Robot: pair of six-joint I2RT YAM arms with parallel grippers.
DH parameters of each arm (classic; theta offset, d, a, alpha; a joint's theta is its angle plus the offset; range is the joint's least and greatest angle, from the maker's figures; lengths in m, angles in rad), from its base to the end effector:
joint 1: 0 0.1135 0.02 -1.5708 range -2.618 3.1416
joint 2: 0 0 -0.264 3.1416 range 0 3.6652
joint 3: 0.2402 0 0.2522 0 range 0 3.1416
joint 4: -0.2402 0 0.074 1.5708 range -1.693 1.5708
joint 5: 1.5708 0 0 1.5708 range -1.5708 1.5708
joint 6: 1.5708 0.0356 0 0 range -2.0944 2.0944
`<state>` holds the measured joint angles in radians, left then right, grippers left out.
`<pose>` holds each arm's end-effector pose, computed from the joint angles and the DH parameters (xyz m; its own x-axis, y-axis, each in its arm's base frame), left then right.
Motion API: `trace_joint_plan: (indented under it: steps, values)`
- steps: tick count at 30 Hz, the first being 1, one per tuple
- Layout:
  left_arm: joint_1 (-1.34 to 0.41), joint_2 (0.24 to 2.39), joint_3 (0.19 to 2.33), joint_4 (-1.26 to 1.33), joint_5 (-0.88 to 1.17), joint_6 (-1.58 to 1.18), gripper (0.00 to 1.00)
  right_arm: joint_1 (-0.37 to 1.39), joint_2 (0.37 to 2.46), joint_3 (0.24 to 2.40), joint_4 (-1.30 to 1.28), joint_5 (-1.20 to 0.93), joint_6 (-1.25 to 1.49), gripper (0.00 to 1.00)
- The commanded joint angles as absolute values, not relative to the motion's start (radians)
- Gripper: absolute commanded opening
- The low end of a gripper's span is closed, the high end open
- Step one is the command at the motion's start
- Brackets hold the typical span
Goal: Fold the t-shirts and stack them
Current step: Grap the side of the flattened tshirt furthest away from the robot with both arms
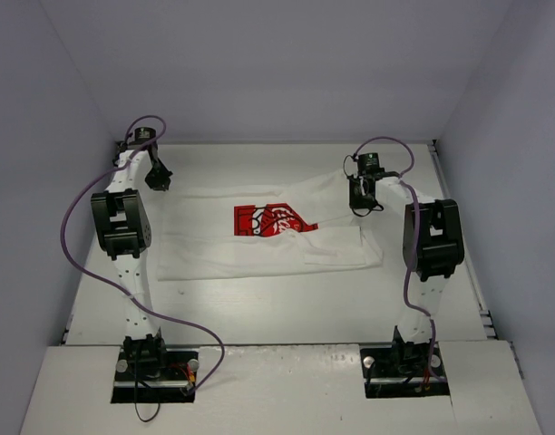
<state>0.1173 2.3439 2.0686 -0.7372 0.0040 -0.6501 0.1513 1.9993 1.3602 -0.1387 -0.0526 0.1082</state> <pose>0.5110 0.0601 0.2006 -0.6010 -0.6803 -0.4196 -0.6013 0.7307 -0.3233 0.4348 0.0682 0.1788 -0.7099 0.0009 -0.7043 -0.1115 0.9872 0.1136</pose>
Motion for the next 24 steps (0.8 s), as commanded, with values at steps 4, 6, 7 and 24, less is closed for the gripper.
trace_joint_plan:
  steps: [4,6,7,24]
  values:
    - [0.122,2.224,2.132,-0.733,0.032,-0.611,0.0,0.155,1.843,1.452,-0.121,-0.097,0.13,0.0]
    - [0.121,2.22,2.146,-0.735,0.048,-0.607,0.0,0.155,1.816,1.471,-0.121,-0.101,0.132,0.0]
    - [0.122,2.214,2.148,-0.735,0.056,-0.606,0.0,0.154,1.806,1.476,-0.124,-0.099,0.135,0.0]
    - [0.132,2.118,2.11,-0.778,0.134,-0.579,0.0,0.152,1.552,1.377,-0.143,-0.087,0.148,0.0]
